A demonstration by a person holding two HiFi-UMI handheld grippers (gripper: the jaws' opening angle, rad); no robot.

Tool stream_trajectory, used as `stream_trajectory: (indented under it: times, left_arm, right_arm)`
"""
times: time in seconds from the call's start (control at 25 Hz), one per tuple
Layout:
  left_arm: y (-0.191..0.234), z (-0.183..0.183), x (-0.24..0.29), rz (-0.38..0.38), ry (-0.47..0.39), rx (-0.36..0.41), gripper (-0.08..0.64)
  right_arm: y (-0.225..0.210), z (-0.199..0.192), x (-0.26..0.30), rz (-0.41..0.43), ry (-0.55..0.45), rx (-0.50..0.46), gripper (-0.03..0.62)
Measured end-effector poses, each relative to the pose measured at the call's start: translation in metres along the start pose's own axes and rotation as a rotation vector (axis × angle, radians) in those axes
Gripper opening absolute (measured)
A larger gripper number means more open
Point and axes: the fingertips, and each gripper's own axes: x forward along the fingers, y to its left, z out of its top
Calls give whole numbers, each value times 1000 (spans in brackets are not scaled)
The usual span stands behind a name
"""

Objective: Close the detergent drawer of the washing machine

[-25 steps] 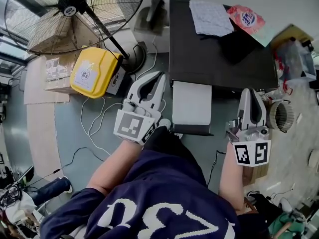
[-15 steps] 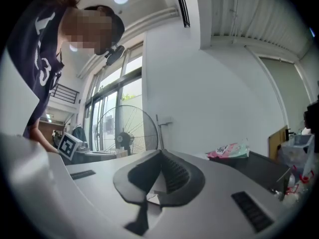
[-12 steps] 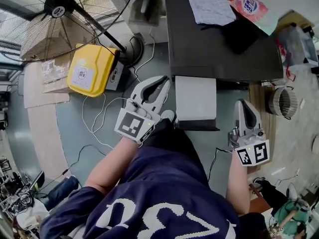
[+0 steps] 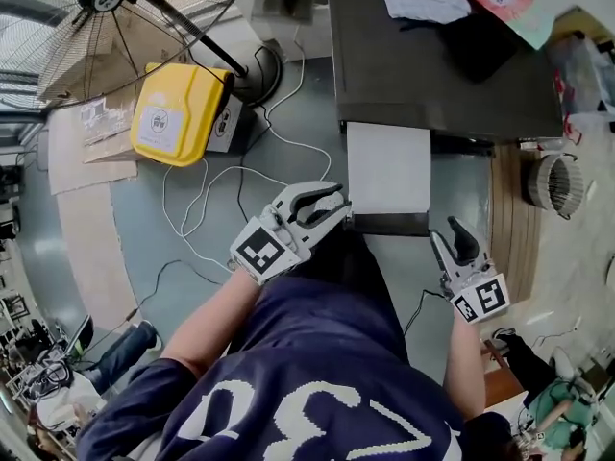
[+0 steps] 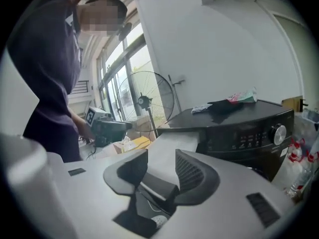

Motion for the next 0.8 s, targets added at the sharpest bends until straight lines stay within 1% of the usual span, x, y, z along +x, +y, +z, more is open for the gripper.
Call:
stream_trajectory:
  times: [0.04, 0.12, 0.2, 0.28, 0.36, 0.52, 0.64, 0.72, 0.8]
  left_arm:
    - [-9, -8, 0, -41, 23, -12, 112]
    - [-22, -23, -1, -96, 65, -33, 132]
    - [-33, -40, -2, -143, 109, -28, 147]
    - [-43, -58, -4, -194, 157, -22, 154]
    - [-51, -72, -5, -230, 190, -31, 152]
    - [-54, -95, -2, -248, 248, -14, 152]
    - [-56, -109, 3, -263, 277, -15, 150]
    - [-57, -112, 5, -274, 281, -20, 85]
    - [-58, -113, 5, -279, 279, -29, 83]
  right_arm:
    - [4, -8, -1, 13, 16, -7, 197]
    - [11, -22, -2, 39, 47, -13, 229]
    - [17, -35, -2, 63, 85, -28, 255]
    - [21, -48, -2, 77, 135, -57, 267]
    - [22, -60, -1, 81, 183, -88, 268]
    - [22, -72, 4, 75, 239, -125, 253]
    - [20, -76, 8, 71, 246, -134, 230]
    - [20, -77, 10, 69, 242, -135, 230]
    - [17, -77, 10, 54, 234, -129, 220]
